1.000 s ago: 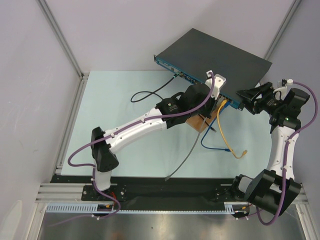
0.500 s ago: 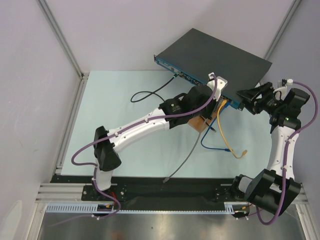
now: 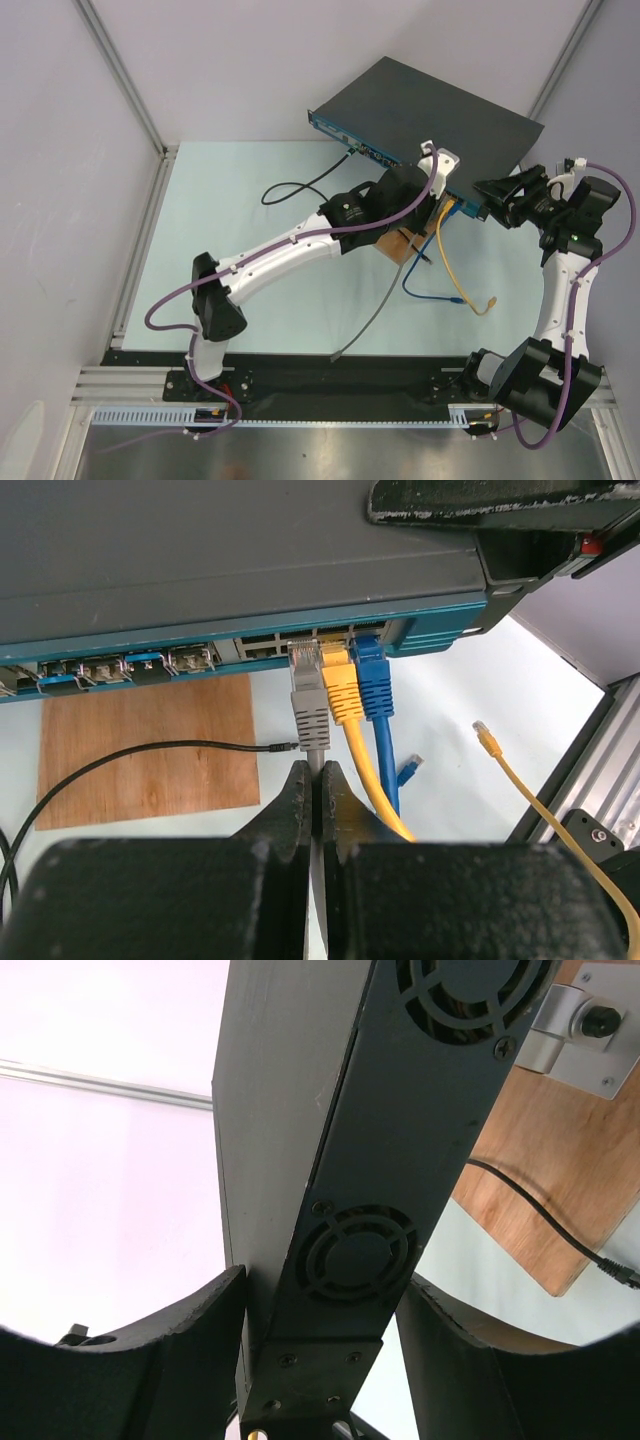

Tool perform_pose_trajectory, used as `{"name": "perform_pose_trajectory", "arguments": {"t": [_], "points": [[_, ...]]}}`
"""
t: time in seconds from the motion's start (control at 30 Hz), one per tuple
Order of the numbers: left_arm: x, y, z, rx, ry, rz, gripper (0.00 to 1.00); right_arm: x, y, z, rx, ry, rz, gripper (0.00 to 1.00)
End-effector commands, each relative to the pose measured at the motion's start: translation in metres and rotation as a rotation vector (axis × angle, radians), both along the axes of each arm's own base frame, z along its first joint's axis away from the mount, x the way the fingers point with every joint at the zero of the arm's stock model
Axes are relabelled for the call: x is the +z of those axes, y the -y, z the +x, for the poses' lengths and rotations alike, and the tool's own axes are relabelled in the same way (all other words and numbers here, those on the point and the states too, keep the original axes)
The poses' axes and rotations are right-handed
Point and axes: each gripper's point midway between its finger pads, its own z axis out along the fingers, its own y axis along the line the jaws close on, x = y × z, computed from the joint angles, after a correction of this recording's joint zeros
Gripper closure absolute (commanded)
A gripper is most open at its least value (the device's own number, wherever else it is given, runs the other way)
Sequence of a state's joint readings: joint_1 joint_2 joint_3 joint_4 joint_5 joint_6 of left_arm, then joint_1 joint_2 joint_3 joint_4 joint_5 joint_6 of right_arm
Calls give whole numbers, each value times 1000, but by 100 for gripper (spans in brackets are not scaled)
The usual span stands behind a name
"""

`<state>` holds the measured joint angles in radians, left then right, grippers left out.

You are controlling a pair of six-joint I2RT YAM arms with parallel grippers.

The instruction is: Insert the plug into the switch port

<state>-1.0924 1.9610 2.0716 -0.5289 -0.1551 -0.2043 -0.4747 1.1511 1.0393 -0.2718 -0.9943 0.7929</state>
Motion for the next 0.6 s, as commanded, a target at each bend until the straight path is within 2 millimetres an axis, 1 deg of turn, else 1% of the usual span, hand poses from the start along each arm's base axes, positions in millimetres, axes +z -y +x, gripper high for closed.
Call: {"name": "perform_pose_trajectory", "arguments": {"t": [0.0, 0.1, 0.27, 0.43, 0.57], "points": [[54, 10, 12, 4, 103, -131, 100, -19, 5, 1, -16, -40, -17, 40], [45, 12, 13, 3, 91, -113, 100, -18, 4, 1, -13, -37, -15, 41], [16, 13, 16, 10, 20, -73, 100, -16, 6, 0, -15, -33, -14, 43], [4, 5, 27, 39, 2, -57, 100, -16, 6, 0, -12, -32, -12, 44], [1, 4, 28, 41, -5, -48, 100, -16, 7, 1, -11, -30, -12, 45]]}}
